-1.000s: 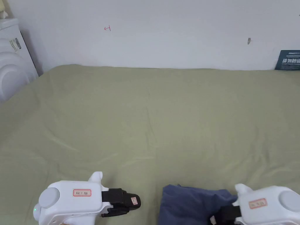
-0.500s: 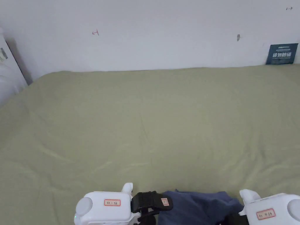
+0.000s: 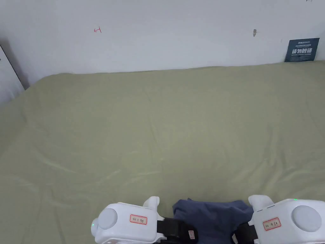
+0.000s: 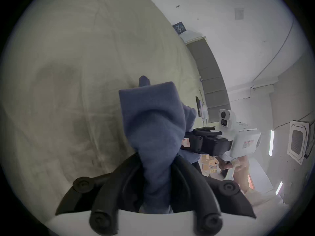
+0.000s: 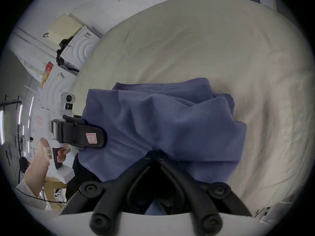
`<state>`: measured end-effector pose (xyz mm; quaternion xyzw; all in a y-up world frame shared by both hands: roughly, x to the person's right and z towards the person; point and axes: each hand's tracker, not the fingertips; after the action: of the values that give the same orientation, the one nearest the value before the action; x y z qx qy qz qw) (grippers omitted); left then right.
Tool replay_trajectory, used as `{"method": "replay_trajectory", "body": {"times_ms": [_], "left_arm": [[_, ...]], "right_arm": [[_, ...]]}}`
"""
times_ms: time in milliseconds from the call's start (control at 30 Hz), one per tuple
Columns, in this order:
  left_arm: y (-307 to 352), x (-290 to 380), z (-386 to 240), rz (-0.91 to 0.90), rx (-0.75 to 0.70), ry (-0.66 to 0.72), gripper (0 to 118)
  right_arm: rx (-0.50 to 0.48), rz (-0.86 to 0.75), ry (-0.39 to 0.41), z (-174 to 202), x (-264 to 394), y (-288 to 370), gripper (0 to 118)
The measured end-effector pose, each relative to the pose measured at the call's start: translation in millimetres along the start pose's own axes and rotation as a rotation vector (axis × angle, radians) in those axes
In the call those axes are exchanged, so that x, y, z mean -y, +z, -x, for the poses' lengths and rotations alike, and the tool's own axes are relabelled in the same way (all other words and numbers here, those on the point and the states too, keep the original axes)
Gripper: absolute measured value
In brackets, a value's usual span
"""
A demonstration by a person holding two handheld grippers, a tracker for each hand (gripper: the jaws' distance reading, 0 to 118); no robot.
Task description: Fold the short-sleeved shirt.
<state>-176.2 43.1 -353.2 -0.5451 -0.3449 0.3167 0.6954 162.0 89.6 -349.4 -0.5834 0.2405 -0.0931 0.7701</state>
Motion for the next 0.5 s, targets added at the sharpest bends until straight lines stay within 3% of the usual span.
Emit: {"method": "replay_trajectory", "body": {"times_ms": [167, 433, 500], "left_arm": [[45.8, -10.3, 3.9, -0.034, -0.015, -0.073, 19], [190.9, -30.4, 69.8, -0.121, -0.126, -0.019, 19], [230.1, -35.3, 87.1, -0.132, -0.209, -0.004, 19]], "right_arm": [[0.071, -0.028, 0.064, 43.5, -14.2, -4.2, 0], [0.088, -0.084, 0.080, 150.4, -49.1, -45.4, 0], [0.077, -0.089, 0.070, 181.7, -57.4, -61.9, 0]]}}
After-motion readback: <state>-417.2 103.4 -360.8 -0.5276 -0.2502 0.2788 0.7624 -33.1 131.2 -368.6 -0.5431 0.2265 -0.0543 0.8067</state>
